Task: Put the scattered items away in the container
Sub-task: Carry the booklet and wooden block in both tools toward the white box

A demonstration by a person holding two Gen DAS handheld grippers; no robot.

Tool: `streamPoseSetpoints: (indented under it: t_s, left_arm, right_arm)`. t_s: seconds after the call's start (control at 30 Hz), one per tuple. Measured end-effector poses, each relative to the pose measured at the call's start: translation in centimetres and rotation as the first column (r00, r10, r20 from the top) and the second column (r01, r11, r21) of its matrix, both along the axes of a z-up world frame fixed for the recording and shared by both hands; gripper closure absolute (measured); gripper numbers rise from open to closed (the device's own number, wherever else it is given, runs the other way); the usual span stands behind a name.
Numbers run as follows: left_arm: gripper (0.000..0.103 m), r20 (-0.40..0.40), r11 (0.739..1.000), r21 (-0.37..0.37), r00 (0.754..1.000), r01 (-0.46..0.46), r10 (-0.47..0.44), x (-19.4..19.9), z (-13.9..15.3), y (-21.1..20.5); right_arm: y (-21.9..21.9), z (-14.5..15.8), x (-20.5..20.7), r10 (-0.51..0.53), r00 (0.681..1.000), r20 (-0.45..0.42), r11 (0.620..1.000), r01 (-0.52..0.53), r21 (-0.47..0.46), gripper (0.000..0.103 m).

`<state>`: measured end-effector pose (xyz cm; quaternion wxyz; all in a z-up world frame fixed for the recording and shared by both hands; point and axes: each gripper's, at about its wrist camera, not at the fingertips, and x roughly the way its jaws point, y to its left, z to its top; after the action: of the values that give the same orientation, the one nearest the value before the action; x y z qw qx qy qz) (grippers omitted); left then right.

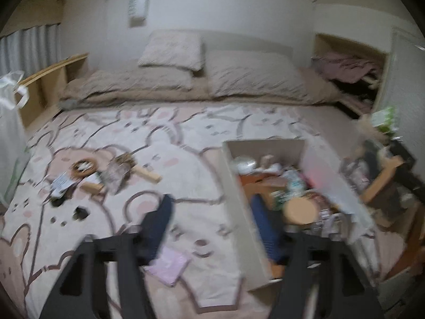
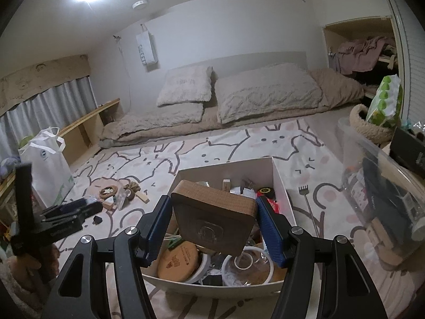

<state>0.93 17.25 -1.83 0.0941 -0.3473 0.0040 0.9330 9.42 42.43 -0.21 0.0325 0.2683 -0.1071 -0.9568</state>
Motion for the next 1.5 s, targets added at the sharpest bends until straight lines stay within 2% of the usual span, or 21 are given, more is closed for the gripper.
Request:
streamPoseSetpoints:
  t_s: [0.1,0.17,0.23,0.37,0.53,0.67,0.77,1.0,1.2,1.3,1.5]
  left_arm:
    - [0.019,0.046,0.998,-0.052,0.999,-0.022,0.024,-1.1,-2.4,-1.3]
    - [0.018,0.088,0.993,-0.118,0.996,-0.017,0.027,-2.0,-4.3,-1.9]
    - [0.006,0.127,0.983,-0.185,0.992,0.014,0.009,-3.1,-6.2,-2.5]
    - [0.001,0.208,0.96,-0.244,0.974,0.136,-0.085,-4.6,-9.1,-3.1]
    - [0.0,0.323,0.928,-0.24,0.925,0.285,-0.2,-5.6,-12.4,-3.4]
    - [0.0,0.411,0.893,-0.215,0.866,0.396,-0.285,-6.2,-15.2,-3.2]
    - [0.0,0.442,0.869,-0.26,0.852,0.421,-0.281,-6.7,-16.9,-3.3]
    - [0.0,0.508,0.891,-0.169,0.812,0.421,-0.287,-7.3,-19.3,-4.1]
    - [0.0,0.487,0.903,-0.16,0.828,0.398,-0.278,-6.9,-19.5,-4.1]
    - [0.004,0.475,0.903,-0.174,0.837,0.393,-0.273,-6.7,-19.3,-3.7]
    - [0.005,0.445,0.906,-0.189,0.855,0.379,-0.265,-6.2,-18.6,-2.6]
  right_arm:
    - [0.4,-0.4,-0.7,0.008,1.0,0.011,1.0,-0.008,-0.007,0.038]
    - [0.5,-0.4,-1.0,0.009,1.0,0.012,1.0,-0.009,-0.006,0.038]
    - [0.7,-0.5,-1.3,0.01,1.0,0.011,1.0,-0.01,-0.012,0.038]
    - [0.8,-0.7,-1.7,0.013,1.0,0.016,1.0,-0.012,-0.023,0.038]
    - [0.5,-0.9,-2.1,0.021,0.999,0.024,0.999,-0.02,-0.029,0.038]
    - [-0.1,-1.0,-2.4,0.028,0.999,0.029,0.999,-0.027,-0.028,0.038]
    - [-0.4,-1.2,-2.6,0.036,0.999,0.035,0.999,-0.035,-0.03,0.038]
    - [-0.8,-1.5,-3.5,0.041,0.998,0.047,0.999,-0.039,-0.03,0.038]
    - [-1.1,-1.9,-4.2,0.046,0.998,0.05,0.999,-0.044,-0.031,0.038]
    - [-1.0,-1.9,-4.6,0.048,0.997,0.053,0.998,-0.047,-0.032,0.038]
    - [-0.1,-1.2,-5.1,0.046,0.998,0.038,0.999,-0.045,-0.03,0.038]
